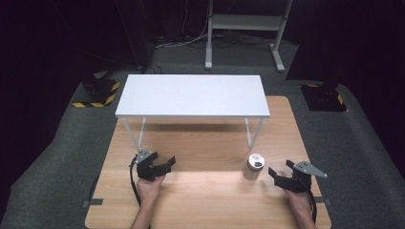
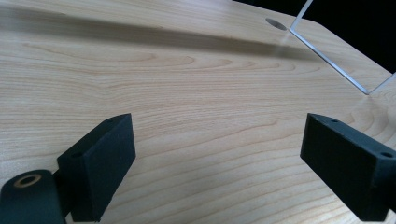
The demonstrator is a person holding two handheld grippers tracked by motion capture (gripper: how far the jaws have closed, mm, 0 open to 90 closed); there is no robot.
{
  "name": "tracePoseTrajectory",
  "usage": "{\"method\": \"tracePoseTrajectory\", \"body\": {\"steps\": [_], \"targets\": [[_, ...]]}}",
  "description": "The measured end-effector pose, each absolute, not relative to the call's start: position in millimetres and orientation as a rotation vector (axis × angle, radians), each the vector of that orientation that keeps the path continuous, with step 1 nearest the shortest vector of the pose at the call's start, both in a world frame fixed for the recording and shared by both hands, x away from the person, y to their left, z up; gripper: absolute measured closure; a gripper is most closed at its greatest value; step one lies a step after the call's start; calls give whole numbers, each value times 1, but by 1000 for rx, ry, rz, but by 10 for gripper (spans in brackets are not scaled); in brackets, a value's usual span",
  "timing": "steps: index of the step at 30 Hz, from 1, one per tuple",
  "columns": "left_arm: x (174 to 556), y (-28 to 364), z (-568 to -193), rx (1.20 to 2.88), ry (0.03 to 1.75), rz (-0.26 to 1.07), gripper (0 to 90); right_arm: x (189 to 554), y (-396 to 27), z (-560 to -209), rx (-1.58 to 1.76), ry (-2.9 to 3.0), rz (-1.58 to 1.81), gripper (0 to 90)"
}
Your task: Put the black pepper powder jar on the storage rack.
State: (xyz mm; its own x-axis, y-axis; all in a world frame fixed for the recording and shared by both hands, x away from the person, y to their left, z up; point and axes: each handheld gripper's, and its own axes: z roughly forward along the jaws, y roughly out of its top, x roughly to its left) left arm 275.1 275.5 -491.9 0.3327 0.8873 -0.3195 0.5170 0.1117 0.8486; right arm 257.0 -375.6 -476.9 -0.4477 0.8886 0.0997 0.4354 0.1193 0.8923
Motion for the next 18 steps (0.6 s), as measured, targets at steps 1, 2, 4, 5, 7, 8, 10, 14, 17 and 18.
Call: {"method": "tracePoseTrajectory", "body": {"steps": [1, 2, 4, 5, 7, 8, 10, 14, 17, 18], "targets": [[275, 275, -492, 1547, 1322, 442, 103, 255, -377, -476, 1270, 1956, 1285, 92], [275, 275, -492, 1546, 1322, 442, 103, 255, -378, -476, 1266, 1965, 1285, 88], [275, 275, -492, 1548, 1323, 442, 103, 253, -381, -476, 1260, 1988, 1293, 75], [275, 275, -492, 1547, 1323, 442, 103, 253, -382, -475, 1261, 2002, 1296, 70], [275, 275, -492, 1547, 1324, 442, 103, 253, -384, -475, 1256, 2026, 1316, 60], [275, 275, -492, 1547, 1324, 442, 103, 253, -384, -475, 1250, 2034, 1321, 56], [275, 275, -492, 1545, 1325, 441, 103, 253, -384, -474, 1225, 2053, 1334, 49], [275, 275, -492, 1545, 1328, 441, 103, 255, -380, -472, 1181, 2095, 1348, 32], [275, 275, -492, 1542, 1328, 440, 103, 258, -377, -472, 1151, 2120, 1351, 27], [275, 276, -492, 1541, 1327, 442, 103, 259, -376, -472, 1139, 2126, 1351, 25]]}}
